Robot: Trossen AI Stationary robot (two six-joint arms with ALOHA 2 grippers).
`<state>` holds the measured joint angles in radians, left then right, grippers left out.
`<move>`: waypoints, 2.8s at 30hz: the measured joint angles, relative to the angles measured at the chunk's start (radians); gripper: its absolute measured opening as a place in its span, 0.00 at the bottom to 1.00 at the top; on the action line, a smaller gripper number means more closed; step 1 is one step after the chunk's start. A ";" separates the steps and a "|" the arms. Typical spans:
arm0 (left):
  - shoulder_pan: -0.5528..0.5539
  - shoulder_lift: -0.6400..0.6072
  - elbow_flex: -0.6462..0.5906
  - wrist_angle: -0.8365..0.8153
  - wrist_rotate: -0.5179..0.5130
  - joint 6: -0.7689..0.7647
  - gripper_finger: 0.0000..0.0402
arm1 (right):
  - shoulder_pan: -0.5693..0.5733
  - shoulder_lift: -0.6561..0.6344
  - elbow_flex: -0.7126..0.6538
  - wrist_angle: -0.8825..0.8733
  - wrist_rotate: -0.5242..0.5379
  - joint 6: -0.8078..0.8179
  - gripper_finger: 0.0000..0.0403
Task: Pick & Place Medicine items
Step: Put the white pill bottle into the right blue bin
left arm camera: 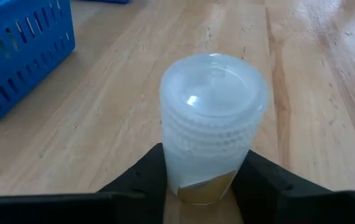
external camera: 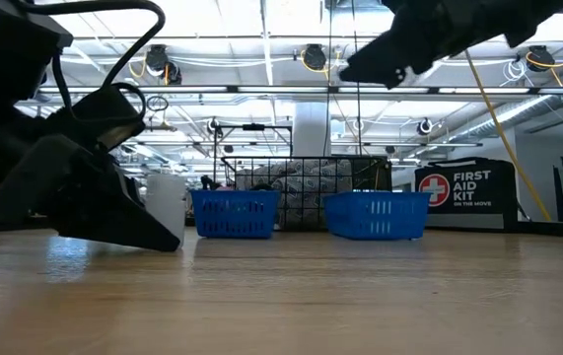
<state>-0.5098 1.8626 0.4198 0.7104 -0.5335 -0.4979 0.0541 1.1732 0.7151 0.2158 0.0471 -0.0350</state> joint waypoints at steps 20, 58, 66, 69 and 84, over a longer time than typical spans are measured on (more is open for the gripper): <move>0.247 0.017 0.264 -0.174 0.165 0.216 0.38 | 0.070 0.369 0.257 -0.149 -0.096 -0.030 0.60; 0.341 0.244 0.570 -0.219 0.439 0.358 0.39 | 0.103 0.511 0.220 -0.199 -0.053 -0.003 0.37; 0.341 0.246 0.568 -0.160 0.435 0.412 0.42 | 0.103 0.510 0.220 -0.198 -0.053 -0.003 0.31; 0.341 0.246 0.568 -0.152 0.431 0.403 0.47 | 0.103 0.510 0.220 -0.199 -0.053 -0.003 0.31; 0.348 0.056 0.568 -0.292 0.445 0.337 0.61 | 0.071 0.328 0.221 -0.330 -0.049 -0.006 0.31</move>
<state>-0.1619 1.9186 0.9877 0.4188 -0.0889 -0.1607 0.1254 1.5011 0.9360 -0.1144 -0.0015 -0.0409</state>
